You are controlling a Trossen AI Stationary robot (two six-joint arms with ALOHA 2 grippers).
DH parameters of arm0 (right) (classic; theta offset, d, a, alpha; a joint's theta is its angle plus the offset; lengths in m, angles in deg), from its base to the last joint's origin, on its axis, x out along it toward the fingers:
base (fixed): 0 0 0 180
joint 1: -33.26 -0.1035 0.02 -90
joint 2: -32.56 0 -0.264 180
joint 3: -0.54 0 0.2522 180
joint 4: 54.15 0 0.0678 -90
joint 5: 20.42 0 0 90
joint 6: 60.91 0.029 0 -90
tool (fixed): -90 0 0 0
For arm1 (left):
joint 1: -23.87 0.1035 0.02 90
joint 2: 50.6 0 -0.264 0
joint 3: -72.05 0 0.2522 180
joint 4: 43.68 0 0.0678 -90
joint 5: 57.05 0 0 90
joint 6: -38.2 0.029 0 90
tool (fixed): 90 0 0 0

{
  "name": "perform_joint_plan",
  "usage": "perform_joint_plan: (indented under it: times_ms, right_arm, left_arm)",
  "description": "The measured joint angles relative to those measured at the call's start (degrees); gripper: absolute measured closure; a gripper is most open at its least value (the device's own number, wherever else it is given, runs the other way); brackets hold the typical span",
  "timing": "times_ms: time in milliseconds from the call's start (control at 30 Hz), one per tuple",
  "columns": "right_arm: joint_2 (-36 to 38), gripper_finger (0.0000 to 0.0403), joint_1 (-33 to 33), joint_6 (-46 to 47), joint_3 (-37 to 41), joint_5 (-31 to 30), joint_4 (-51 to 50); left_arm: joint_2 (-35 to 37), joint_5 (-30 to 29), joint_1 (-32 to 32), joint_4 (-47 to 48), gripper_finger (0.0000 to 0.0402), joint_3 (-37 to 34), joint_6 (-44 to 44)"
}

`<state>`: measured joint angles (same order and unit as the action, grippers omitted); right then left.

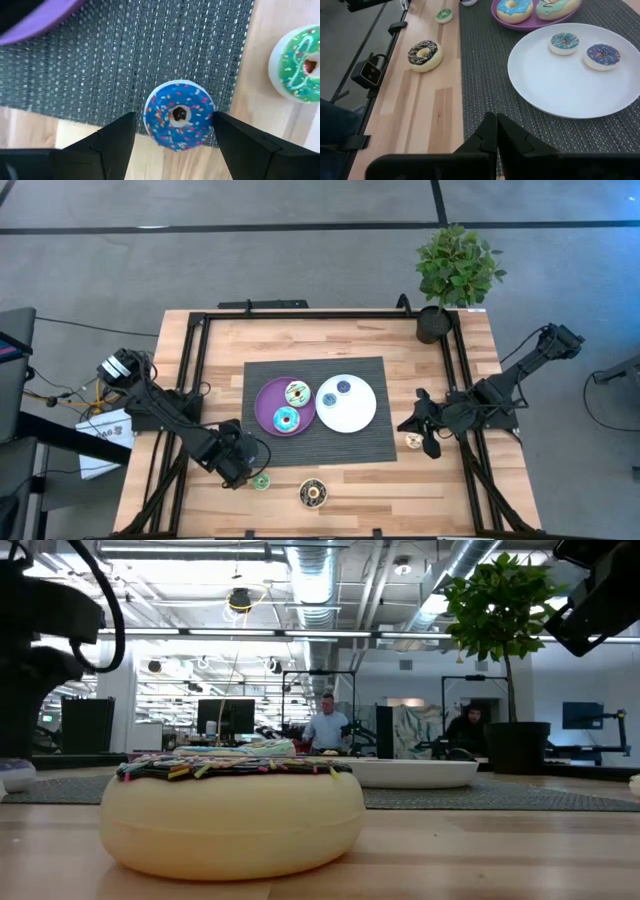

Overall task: Pick & Place donuts
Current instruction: Put the small dark blue donut on the white plate

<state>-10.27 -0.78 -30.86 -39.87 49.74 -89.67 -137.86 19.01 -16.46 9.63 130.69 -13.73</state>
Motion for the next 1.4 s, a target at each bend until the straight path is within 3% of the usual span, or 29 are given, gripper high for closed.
perform_joint_plan:
  times_ms: [200, 1233, 1400]
  right_arm:
    - [0.00, 0.0403, 0.00, 0.04, 0.00, 0.00, 0.01]
    - [0.00, 0.0403, 0.00, 0.04, -0.02, 0.00, -0.02]
    - [0.00, 0.0403, 0.00, 0.05, -0.02, 0.00, -0.02]
  left_arm:
    - [-0.11, 0.15, 0.02, -4.69, 0.0143, -2.11, -0.81]
    - [-0.11, 0.22, 0.24, -3.95, 0.0143, -2.14, -0.79]
    - [-0.11, 0.27, 0.24, -3.89, 0.0161, -2.14, -0.76]
